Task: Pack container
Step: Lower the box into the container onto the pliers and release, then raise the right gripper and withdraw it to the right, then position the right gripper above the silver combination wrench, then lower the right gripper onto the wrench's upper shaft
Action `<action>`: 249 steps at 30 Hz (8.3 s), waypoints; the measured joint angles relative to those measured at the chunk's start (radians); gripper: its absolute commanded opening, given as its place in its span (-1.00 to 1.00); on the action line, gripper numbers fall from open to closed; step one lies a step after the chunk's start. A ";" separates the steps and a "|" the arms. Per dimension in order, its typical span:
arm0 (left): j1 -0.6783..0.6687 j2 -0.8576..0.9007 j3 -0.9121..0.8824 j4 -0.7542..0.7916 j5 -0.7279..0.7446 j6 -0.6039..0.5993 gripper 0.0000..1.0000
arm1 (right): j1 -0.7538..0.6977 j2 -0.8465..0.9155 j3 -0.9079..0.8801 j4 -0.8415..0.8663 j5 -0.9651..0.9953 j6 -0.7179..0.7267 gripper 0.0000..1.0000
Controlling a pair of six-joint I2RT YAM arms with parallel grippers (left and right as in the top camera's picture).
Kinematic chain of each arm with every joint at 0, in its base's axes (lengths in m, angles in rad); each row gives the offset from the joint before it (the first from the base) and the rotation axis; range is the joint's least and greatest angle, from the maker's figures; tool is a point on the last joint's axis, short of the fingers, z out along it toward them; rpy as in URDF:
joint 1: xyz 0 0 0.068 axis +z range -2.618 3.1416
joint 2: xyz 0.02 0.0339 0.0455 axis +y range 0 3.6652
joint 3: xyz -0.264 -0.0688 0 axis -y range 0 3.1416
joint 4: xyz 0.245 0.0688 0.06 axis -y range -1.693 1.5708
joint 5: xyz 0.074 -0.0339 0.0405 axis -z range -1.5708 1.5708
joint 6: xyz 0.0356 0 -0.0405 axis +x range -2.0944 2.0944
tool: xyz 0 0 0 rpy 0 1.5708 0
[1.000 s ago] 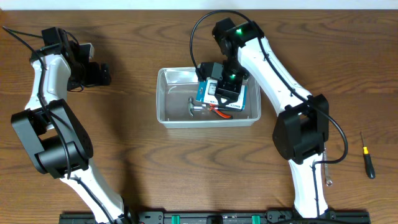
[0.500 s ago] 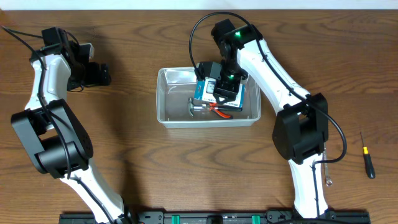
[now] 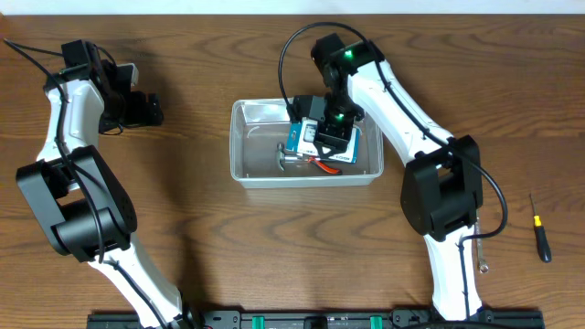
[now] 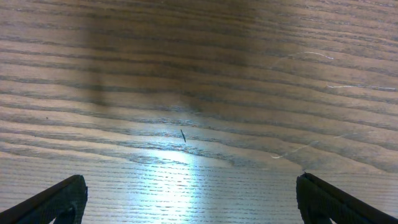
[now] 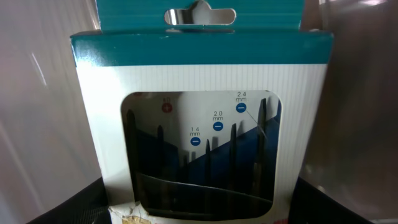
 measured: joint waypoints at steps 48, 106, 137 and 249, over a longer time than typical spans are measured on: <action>0.000 0.000 0.000 0.000 0.000 0.000 0.96 | -0.074 -0.260 0.535 -0.353 -0.010 0.516 0.98; 0.000 0.000 0.000 0.000 0.000 0.000 0.96 | -0.421 -1.037 -0.822 0.127 0.332 0.943 0.98; 0.000 0.000 0.000 0.000 0.000 0.000 0.96 | -0.854 -0.737 -1.011 0.421 0.107 0.634 0.99; 0.000 0.000 0.000 0.000 0.000 0.000 0.96 | -0.867 -0.789 -1.289 0.573 0.196 0.364 0.98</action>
